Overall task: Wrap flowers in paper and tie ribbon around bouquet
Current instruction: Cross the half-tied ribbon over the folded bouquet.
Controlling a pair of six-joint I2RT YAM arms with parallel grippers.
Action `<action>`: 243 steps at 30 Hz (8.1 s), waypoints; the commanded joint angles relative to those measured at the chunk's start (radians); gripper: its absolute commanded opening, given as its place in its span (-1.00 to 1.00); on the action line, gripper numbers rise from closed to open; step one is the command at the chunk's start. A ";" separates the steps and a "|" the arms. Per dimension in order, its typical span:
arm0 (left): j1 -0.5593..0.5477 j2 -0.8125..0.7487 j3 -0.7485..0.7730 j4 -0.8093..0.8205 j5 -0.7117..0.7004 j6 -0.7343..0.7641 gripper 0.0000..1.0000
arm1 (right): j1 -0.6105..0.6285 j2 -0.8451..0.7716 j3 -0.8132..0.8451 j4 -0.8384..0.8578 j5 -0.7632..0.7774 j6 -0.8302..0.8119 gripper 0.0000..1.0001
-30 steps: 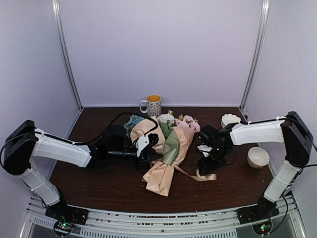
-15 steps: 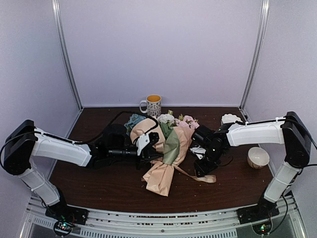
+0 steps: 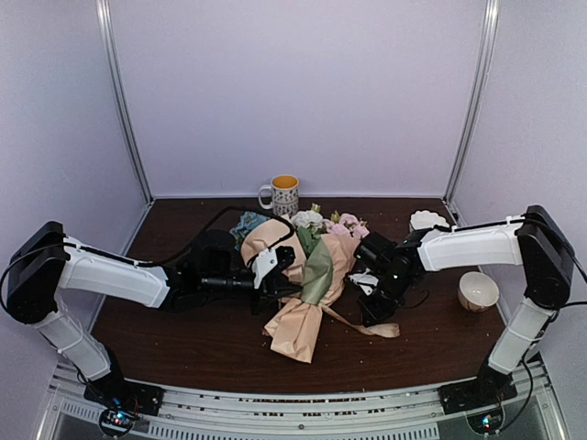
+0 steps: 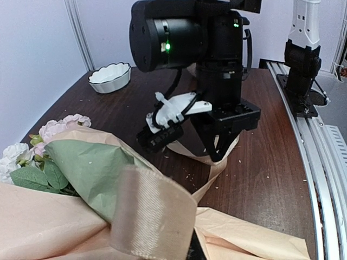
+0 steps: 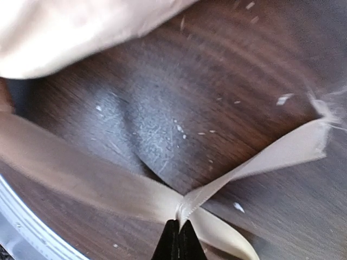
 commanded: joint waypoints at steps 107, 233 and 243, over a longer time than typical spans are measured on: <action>0.500 -0.032 -0.126 -0.439 -0.273 -0.535 -0.23 | 0.140 -0.127 0.037 0.790 -0.384 -0.169 -1.00; 0.122 0.102 0.080 -0.155 0.222 0.217 0.09 | 0.089 -0.140 0.122 0.774 -0.356 -0.109 -1.00; 0.121 0.129 0.113 -0.192 0.229 0.223 -1.00 | 0.108 -0.128 0.120 0.801 -0.379 -0.082 -1.00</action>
